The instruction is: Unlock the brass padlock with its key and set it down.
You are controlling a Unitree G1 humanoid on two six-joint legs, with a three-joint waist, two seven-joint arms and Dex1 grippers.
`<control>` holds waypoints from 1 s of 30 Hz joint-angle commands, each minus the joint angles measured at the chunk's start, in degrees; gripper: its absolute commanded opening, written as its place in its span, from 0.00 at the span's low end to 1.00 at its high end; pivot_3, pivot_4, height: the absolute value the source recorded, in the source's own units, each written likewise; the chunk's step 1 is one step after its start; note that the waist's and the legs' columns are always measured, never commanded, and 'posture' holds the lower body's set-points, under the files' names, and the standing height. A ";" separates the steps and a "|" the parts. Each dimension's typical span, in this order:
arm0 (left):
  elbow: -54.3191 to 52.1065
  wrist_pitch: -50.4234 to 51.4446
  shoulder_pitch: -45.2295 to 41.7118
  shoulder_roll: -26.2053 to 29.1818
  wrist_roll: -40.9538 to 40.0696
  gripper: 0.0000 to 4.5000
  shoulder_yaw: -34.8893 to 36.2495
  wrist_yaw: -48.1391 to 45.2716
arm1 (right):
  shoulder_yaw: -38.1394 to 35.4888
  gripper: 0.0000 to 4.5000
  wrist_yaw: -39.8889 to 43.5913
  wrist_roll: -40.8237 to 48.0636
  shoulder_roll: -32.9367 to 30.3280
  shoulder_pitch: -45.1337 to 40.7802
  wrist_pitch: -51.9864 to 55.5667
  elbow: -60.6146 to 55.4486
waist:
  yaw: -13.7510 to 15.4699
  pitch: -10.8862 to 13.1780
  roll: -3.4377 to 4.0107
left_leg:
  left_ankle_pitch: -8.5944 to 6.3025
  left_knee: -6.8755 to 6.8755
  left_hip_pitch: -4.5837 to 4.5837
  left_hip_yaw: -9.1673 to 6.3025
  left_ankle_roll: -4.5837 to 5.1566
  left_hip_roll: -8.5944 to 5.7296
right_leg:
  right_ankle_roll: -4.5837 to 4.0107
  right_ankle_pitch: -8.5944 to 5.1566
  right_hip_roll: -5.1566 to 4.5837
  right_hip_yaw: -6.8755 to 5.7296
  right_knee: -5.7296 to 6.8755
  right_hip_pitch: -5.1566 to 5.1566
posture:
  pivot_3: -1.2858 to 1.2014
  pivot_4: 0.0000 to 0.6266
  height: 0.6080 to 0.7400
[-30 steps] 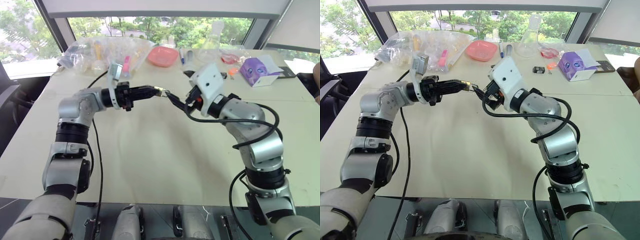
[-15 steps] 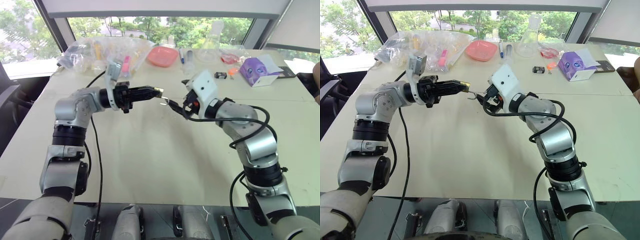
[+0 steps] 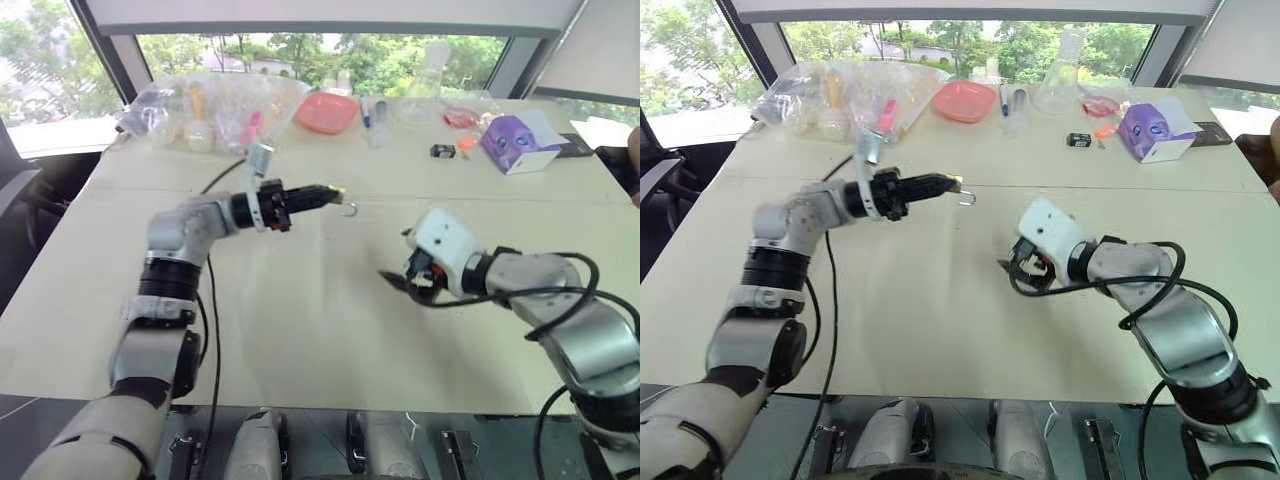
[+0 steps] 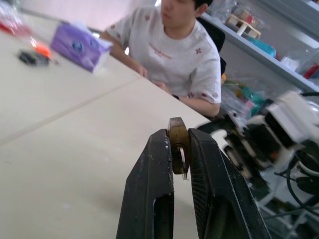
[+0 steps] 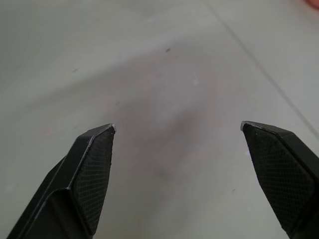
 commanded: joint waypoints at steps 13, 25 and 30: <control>27.19 -5.47 -6.16 -9.75 9.46 0.11 -4.30 0.61 | 0.15 0.93 -7.18 1.44 0.85 -3.74 10.28 -3.92 | 0.09 0.00 -0.03 | -0.14 0.01 -0.01 -0.02 0.25 -0.01 | -0.01 0.00 0.00 -0.02 -0.03 0.01 | 0.52 0.24 0.94; 22.87 -14.94 -5.00 -3.99 16.35 0.85 -4.83 2.49 | 0.26 0.94 -8.87 1.72 1.16 -3.27 10.11 -3.06 | -0.31 -0.01 -0.04 | -0.15 0.00 0.02 -0.05 0.26 0.01 | -0.02 0.00 0.00 -0.01 0.00 0.01 | 0.52 0.24 0.94; 9.05 -11.82 -1.21 1.11 12.33 0.85 0.48 3.67 | -0.42 0.94 -9.33 1.74 1.53 -1.89 9.57 -2.90 | -0.03 -0.01 -0.04 | -0.14 -0.04 0.00 -0.04 0.24 0.07 | -0.03 0.00 0.02 -0.01 0.02 -0.05 | 0.52 0.24 0.94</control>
